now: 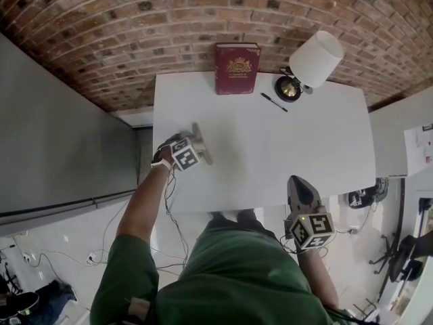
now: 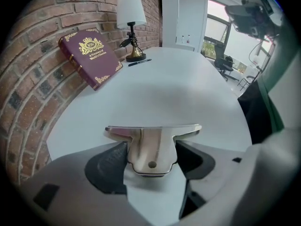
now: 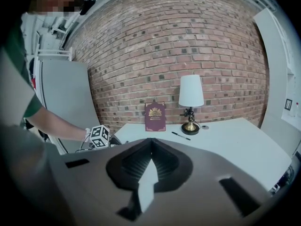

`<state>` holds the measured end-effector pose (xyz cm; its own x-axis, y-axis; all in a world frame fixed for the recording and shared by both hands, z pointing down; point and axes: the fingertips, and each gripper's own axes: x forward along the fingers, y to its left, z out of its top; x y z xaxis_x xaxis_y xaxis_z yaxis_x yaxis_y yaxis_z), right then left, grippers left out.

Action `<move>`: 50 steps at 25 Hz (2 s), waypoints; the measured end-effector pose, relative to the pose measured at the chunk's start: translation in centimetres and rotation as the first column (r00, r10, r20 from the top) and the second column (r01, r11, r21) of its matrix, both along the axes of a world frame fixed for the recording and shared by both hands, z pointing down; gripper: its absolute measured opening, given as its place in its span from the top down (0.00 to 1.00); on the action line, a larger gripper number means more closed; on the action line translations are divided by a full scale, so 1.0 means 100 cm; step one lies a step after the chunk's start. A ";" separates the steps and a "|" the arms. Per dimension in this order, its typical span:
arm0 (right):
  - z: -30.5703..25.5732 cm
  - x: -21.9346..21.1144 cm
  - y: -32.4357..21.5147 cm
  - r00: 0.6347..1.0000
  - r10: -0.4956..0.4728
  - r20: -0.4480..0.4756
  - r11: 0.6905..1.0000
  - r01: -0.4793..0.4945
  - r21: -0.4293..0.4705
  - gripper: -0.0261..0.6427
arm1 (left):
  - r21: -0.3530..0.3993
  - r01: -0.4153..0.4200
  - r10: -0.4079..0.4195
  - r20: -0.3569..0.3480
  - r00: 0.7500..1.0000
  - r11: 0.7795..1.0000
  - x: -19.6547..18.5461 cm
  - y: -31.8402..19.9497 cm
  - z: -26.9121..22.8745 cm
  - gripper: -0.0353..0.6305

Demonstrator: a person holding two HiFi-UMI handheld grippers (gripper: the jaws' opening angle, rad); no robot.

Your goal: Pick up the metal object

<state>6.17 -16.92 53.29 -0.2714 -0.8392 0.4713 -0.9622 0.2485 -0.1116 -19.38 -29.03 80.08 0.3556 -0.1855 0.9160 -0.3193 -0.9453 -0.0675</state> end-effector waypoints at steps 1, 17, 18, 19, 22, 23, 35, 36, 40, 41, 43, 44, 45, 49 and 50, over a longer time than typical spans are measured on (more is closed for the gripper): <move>0.000 -0.001 0.001 1.000 -0.003 -0.001 1.000 0.003 -0.001 0.96 | -0.007 -0.008 0.008 0.000 1.000 1.000 0.001 0.001 0.000 0.48; -0.003 -0.012 0.008 0.997 -0.071 -0.007 0.997 0.071 0.004 0.96 | 0.039 0.252 -0.242 -0.174 0.955 0.967 -0.009 0.013 -0.024 0.53; -0.004 -0.014 0.006 0.996 -0.084 0.000 0.996 0.084 0.009 0.95 | 0.044 0.278 -0.264 -0.202 0.943 0.960 -0.008 0.013 -0.032 0.53; -0.005 -0.017 0.003 0.995 -0.098 0.008 0.995 0.098 0.015 0.96 | 0.049 0.303 -0.284 -0.232 0.930 0.952 -0.007 0.014 -0.042 0.53; -0.012 -0.025 -0.006 0.990 -0.141 0.023 0.989 0.140 0.038 0.96 | 0.055 0.374 -0.342 -0.304 0.889 0.926 -0.004 0.020 -0.073 0.53; -0.015 -0.028 -0.010 0.988 -0.155 0.027 0.987 0.154 0.046 0.96 | 0.056 0.398 -0.360 -0.327 0.874 0.916 -0.004 0.021 -0.083 0.53; -0.025 -0.047 -0.034 0.954 -0.289 0.077 0.955 0.282 0.092 0.96 | 0.128 0.556 -0.401 -0.563 0.722 0.821 0.003 0.015 -0.199 0.53; -0.027 -0.047 -0.036 0.952 -0.296 0.078 0.952 0.288 0.100 0.96 | 0.130 0.563 -0.396 -0.584 0.709 0.816 0.006 0.013 -0.210 0.53; -0.037 -0.040 -0.041 0.949 -0.305 0.076 0.947 0.295 0.128 0.96 | 0.121 0.589 -0.374 -0.666 0.645 0.799 0.025 0.015 -0.255 0.53; -0.040 -0.038 -0.043 0.949 -0.306 0.070 0.945 0.294 0.140 0.96 | 0.122 0.597 -0.366 -0.688 0.627 0.793 0.029 0.014 -0.266 0.53; -0.046 -0.034 -0.046 0.950 -0.307 0.051 0.941 0.295 0.165 0.95 | 0.121 0.611 -0.349 -0.727 0.591 0.783 0.037 0.016 -0.286 0.53; -0.049 -0.031 -0.047 0.951 -0.308 0.042 0.939 0.296 0.176 0.96 | 0.121 0.616 -0.340 -0.743 0.576 0.778 0.041 0.018 -0.296 0.53; -0.052 -0.029 -0.049 0.951 -0.308 0.037 0.937 0.296 0.186 0.96 | 0.123 0.620 -0.331 -0.757 0.564 0.775 0.045 0.020 -0.305 0.53; -0.065 -0.019 -0.058 0.951 -0.309 0.035 0.930 0.294 0.219 0.96 | 0.150 0.633 -0.295 -0.788 0.540 0.760 0.062 0.026 -0.333 0.53; -0.067 -0.016 -0.060 0.950 -0.310 0.031 0.928 0.296 0.225 0.96 | 0.159 0.638 -0.290 -0.791 0.539 0.753 0.065 0.028 -0.338 0.53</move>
